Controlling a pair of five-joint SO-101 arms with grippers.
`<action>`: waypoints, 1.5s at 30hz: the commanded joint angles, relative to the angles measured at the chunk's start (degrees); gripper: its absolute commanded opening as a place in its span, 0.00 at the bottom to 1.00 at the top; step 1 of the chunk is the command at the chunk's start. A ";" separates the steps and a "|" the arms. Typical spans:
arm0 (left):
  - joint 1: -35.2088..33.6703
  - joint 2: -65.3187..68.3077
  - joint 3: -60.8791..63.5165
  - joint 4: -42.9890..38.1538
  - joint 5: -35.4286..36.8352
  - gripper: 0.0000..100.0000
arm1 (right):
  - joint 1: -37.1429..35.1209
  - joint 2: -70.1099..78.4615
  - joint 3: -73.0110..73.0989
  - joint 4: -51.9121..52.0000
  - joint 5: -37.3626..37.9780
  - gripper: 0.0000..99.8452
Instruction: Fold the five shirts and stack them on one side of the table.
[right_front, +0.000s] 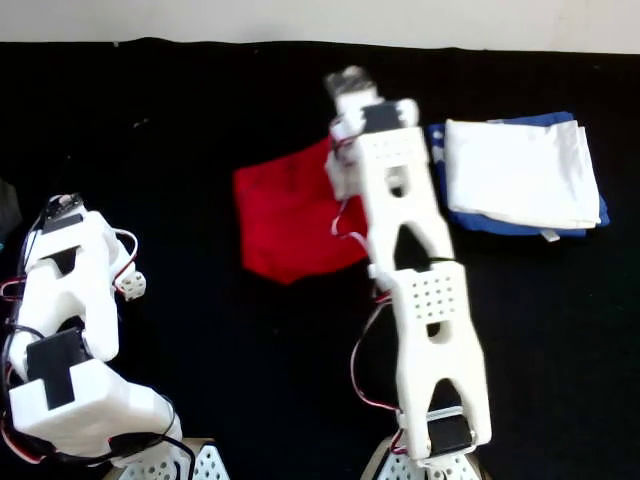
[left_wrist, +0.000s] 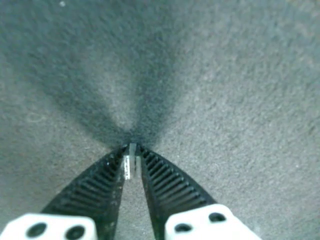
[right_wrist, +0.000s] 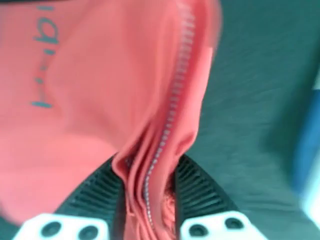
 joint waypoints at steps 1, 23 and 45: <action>0.40 -0.04 0.13 -2.20 0.53 0.01 | 4.97 -9.63 -4.09 1.27 1.49 0.01; 0.40 -0.04 0.22 -2.37 0.53 0.01 | 19.91 -26.68 -4.09 1.10 10.73 0.01; 0.31 -0.13 0.22 -2.37 0.70 0.01 | 33.89 -11.21 5.05 -12.70 29.71 0.01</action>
